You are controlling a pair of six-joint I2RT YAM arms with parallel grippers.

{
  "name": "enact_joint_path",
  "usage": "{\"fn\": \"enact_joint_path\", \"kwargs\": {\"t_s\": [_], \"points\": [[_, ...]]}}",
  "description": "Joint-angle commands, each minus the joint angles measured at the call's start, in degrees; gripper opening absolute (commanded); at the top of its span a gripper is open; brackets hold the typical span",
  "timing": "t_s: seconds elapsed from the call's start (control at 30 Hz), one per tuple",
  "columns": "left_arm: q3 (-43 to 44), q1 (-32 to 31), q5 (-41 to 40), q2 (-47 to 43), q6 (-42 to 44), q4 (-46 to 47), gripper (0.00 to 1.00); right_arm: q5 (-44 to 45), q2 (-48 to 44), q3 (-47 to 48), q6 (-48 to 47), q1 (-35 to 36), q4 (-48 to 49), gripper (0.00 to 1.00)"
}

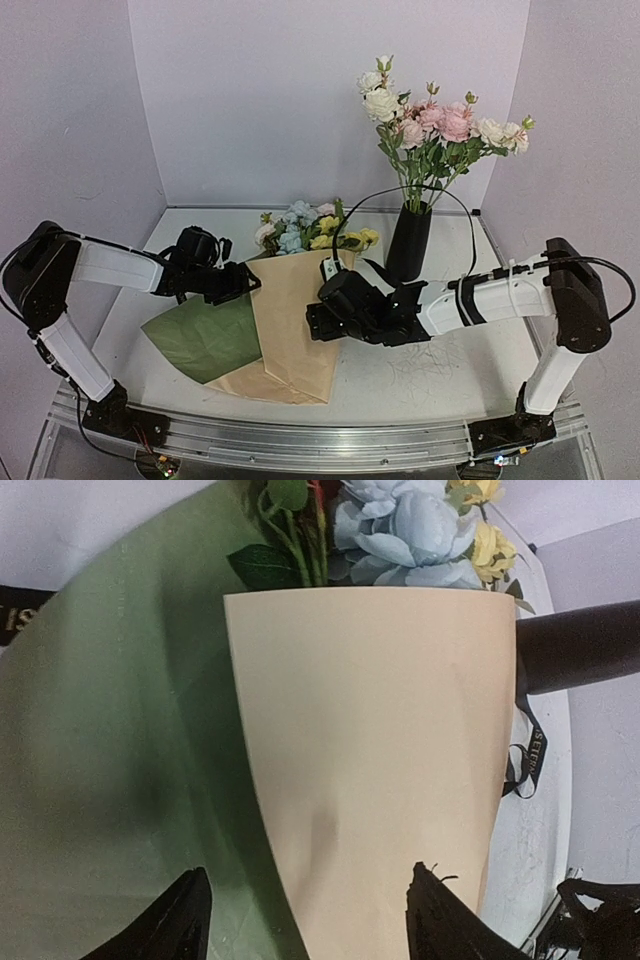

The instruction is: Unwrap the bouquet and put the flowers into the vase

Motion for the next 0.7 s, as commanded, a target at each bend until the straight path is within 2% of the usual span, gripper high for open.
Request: {"fn": "enact_joint_path", "kwargs": {"t_s": [0.0,0.1,0.17,0.27,0.3,0.47,0.67], "points": [[3.7,0.3,6.4,4.1,1.6,4.0,0.59,2.3,-2.6,0.1,-0.5,0.2,-0.8,0.73],[4.3,0.3,6.3,5.1,1.9,4.0,0.55,2.4,-3.0,0.1,-0.5,0.2,-0.8,0.73],[4.6,0.3,6.2,5.3,2.2,4.0,0.40,2.3,-3.3,0.2,-0.6,0.3,-0.8,0.73],[5.2,0.0,7.9,4.7,3.0,4.1,0.06,3.0,-4.0,0.0,-0.8,0.2,-0.8,0.73],[5.5,-0.2,8.9,4.3,3.2,4.1,0.02,2.9,-4.6,-0.2,-0.8,-0.3,-0.8,0.73],[7.5,-3.4,13.3,1.2,5.4,4.1,0.00,0.1,-11.0,-3.9,0.6,-5.0,-1.2,0.73],[11.8,-9.7,14.7,-1.4,5.5,4.0,0.02,1.5,-20.4,-9.2,-2.1,-10.5,-1.8,0.73]]}}
